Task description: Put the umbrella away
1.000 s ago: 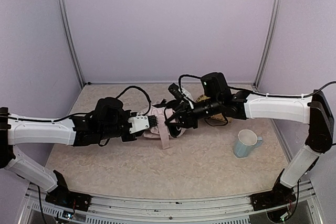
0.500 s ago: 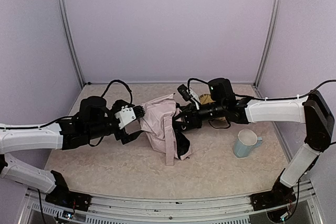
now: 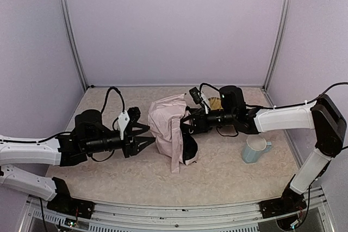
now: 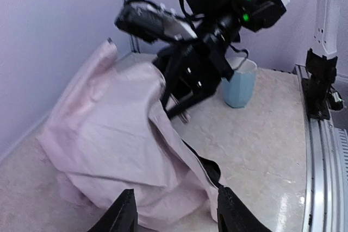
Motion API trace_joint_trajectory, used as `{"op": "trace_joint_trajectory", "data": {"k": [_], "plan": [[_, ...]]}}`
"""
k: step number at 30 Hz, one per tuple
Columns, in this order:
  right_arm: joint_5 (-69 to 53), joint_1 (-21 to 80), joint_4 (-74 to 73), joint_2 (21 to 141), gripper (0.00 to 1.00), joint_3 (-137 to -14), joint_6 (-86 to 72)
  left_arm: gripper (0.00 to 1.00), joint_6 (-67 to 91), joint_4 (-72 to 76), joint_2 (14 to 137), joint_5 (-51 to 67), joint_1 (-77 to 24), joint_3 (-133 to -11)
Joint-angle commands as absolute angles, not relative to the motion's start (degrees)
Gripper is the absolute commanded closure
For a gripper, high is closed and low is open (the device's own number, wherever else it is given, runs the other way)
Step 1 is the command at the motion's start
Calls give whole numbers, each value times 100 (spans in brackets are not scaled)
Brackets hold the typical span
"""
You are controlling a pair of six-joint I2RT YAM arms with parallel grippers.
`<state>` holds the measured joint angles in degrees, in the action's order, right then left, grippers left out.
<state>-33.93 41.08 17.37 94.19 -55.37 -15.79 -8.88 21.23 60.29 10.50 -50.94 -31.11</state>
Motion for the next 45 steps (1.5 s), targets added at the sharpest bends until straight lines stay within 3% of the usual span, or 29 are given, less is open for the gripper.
{"op": "trace_joint_trajectory", "data": {"k": [1, 4, 10, 15, 19, 23, 28, 32, 38, 42, 45], "plan": [[-3116, 4111, 2750, 9385, 100, -5390, -2249, 52, 10, 2468, 6668, 1690, -5432, -2875], [-2951, 4113, 3120, 9467, 100, -5302, -2528, 50, -165, 2678, 7019, 1514, -5374, -2954], [-2897, 4131, 3678, 9532, 100, -5029, -2969, 34, -676, 2314, 8403, 1898, -5027, -3902], [-2982, 4148, 3479, 9527, 100, -5099, -2944, 33, -721, 2801, 9454, 1690, -4969, -4171], [-2942, 4174, 3505, 9503, 100, -5068, -2962, 45, -800, 3003, 9717, 2092, -4957, -4245], [-2918, 4172, 3398, 9447, 100, -5108, -2838, 99, -865, 3046, 9485, 2476, -4941, -4070], [-3202, 4166, 2758, 9435, 100, -5451, -2346, 100, -664, 3332, 8941, 2991, -4812, -3294], [-3204, 4166, 1983, 9331, 100, -5517, -2204, 100, -200, 2445, 8807, 2653, -4746, -3025], [-3118, 4171, 1944, 9389, 100, -4658, -3119, 100, 569, 1593, 8521, 2448, -5116, -2489], [-3148, 4176, 2091, 9687, 88, -4261, -3561, 100, 832, 1908, 8349, 2496, -5179, -2114], [-3119, 4187, 1737, 9605, 73, -4263, -3391, 100, 641, 1845, 8438, 2558, -5144, -2231]]}}
